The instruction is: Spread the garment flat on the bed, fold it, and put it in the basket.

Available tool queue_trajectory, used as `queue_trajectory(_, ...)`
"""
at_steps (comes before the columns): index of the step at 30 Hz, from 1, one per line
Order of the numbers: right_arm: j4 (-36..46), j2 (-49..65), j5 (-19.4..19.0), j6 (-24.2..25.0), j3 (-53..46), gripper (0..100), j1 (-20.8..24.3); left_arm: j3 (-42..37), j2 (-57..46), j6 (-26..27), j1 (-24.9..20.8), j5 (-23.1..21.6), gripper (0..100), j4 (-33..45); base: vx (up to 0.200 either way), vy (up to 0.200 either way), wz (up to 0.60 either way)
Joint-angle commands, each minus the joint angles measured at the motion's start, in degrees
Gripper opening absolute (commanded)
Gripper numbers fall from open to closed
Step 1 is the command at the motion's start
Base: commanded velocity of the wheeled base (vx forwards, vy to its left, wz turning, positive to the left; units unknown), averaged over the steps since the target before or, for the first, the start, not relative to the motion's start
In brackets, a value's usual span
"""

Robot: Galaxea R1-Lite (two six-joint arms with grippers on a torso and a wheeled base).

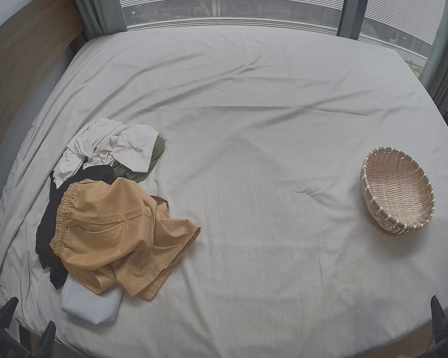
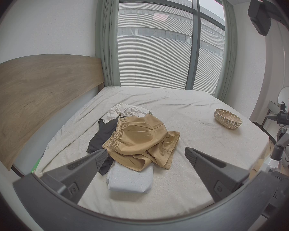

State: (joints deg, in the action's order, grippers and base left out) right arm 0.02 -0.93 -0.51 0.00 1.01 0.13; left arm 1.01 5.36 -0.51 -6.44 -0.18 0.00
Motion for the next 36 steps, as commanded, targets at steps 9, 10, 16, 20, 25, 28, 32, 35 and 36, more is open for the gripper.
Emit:
queue_trajectory(9, -0.02, 0.84, -0.02, 0.00, -1.01, 100, 0.04, -1.01, 0.09, -0.10, 0.02, -0.26, 100, 0.00, 0.000, 0.000, 0.00)
queue_trajectory(10, -0.02, 0.84, -0.02, 0.00, -1.01, 100, 0.04, -1.01, 0.09, -0.10, 0.02, -0.26, 100, -0.09, 0.000, 0.000, 0.00)
queue_trajectory(16, -0.02, 0.84, -0.02, 0.00, -1.01, 100, 0.04, 12.35, 5.62, -0.63, -0.42, -0.17, 100, -2.99, 0.000, 0.000, 0.00)
queue_trajectory(20, -0.11, 0.84, -0.02, 0.00, -1.01, 100, 0.04, 12.70, 9.49, -1.16, -2.26, -1.40, 100, -0.97, 0.000, 0.000, 0.00)
queue_trajectory(25, -0.02, 0.84, -0.02, 0.00, -1.01, 100, 0.04, 10.77, 13.88, -8.19, -4.81, -7.73, 100, -0.70, 0.000, 0.000, 0.00)
queue_trajectory(28, -0.02, 0.84, -0.02, 0.00, -1.01, 100, 0.04, 12.61, 18.72, -12.67, -4.90, -10.01, 100, -1.32, 0.000, 0.000, 0.00)
queue_trajectory(32, -0.02, 0.84, -0.02, 0.00, -1.01, 100, -0.05, 16.57, 26.19, -15.22, -4.90, -13.00, 100, -1.41, 0.000, 0.000, 0.00)
queue_trajectory(35, -0.02, 0.84, -0.02, 0.00, -1.01, 100, -0.05, 17.97, 32.34, -17.77, -4.90, -15.02, 100, -2.29, 0.000, 0.000, 0.00)
queue_trajectory(36, -0.02, 0.84, -0.02, 0.00, -1.01, 100, -0.05, 18.06, 33.66, -18.38, -4.90, -15.37, 100, -2.55, 0.000, 0.000, 0.00)
